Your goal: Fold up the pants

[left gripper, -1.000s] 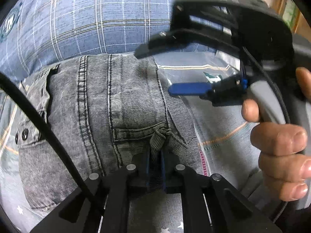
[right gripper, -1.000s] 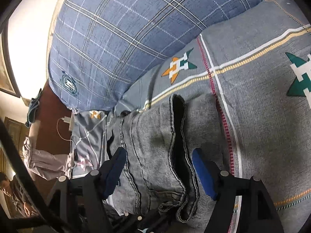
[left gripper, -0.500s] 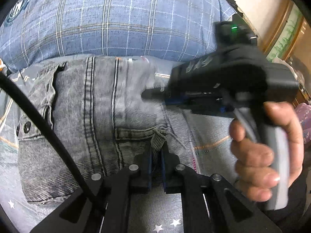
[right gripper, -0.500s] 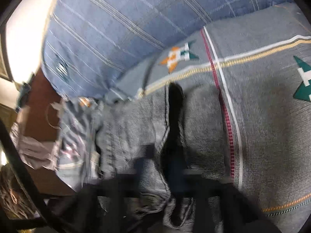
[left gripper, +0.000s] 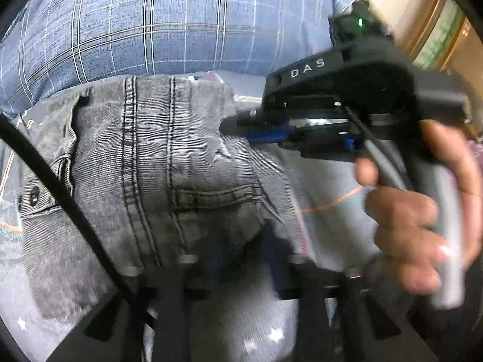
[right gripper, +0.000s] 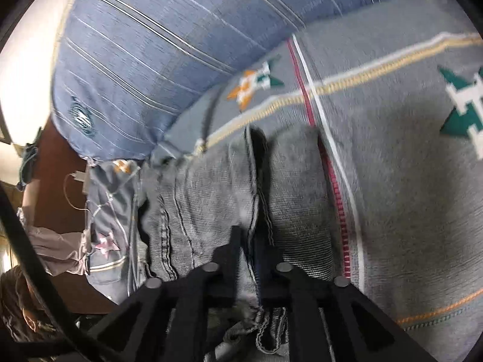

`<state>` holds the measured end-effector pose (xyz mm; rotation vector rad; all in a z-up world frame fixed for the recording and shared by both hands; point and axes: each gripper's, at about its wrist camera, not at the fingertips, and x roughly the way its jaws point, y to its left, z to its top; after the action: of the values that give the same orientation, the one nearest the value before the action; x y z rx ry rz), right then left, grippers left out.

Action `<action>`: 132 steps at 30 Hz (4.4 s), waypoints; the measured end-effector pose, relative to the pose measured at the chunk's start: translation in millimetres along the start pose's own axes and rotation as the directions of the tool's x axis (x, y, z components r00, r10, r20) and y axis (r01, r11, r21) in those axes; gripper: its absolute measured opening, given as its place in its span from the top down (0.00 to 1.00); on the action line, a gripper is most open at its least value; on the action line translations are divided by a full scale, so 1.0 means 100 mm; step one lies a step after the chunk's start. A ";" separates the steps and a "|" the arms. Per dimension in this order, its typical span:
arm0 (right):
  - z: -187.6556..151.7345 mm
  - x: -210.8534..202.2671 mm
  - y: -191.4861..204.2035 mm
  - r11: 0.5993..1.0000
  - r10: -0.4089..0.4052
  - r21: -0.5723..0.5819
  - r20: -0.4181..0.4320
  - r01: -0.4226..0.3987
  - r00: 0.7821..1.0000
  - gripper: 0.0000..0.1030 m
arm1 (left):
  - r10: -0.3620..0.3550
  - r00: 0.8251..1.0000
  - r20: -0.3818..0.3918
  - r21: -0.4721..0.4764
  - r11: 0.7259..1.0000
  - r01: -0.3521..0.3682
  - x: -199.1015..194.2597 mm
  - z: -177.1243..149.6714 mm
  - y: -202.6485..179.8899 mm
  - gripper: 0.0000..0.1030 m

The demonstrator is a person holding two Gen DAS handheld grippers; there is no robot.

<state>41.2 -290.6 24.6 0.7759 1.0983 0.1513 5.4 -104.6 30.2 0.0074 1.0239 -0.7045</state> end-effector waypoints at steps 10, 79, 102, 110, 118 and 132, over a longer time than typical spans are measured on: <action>-0.03 -0.21 -0.19 0.997 -0.061 0.055 0.029 0.059 0.998 0.16 | 0.020 0.994 0.110 -0.274 0.962 0.011 -0.90 0.16 1.14 0.25; 0.18 0.52 0.90 0.958 -0.195 -0.189 0.121 0.215 0.973 0.39 | 0.362 0.931 0.040 -0.387 0.865 -0.319 -0.93 0.08 2.39 0.40; -0.41 -0.01 0.75 0.976 0.145 -0.177 0.098 -0.126 0.985 0.39 | 0.392 0.916 0.089 -0.344 0.875 -0.341 -1.22 -0.21 1.61 0.39; -0.48 0.42 0.95 0.961 0.198 -0.195 -0.019 -0.198 0.980 0.59 | 0.250 0.960 0.127 -0.497 0.853 -0.156 -1.17 -0.08 2.22 0.39; -0.55 0.80 0.89 0.985 0.045 -0.163 -0.069 -0.055 0.997 0.64 | 0.111 0.988 0.110 -0.574 0.818 -0.028 -0.80 -0.17 2.50 0.41; -0.70 0.95 1.13 0.947 -0.167 -0.282 -0.015 0.156 0.986 0.92 | 0.401 0.915 0.040 -0.314 0.875 -0.369 -0.53 -0.09 2.00 0.53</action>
<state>56.4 -128.5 9.9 0.4282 1.1433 0.1790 89.5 82.9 4.3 -0.0869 0.9818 -0.1761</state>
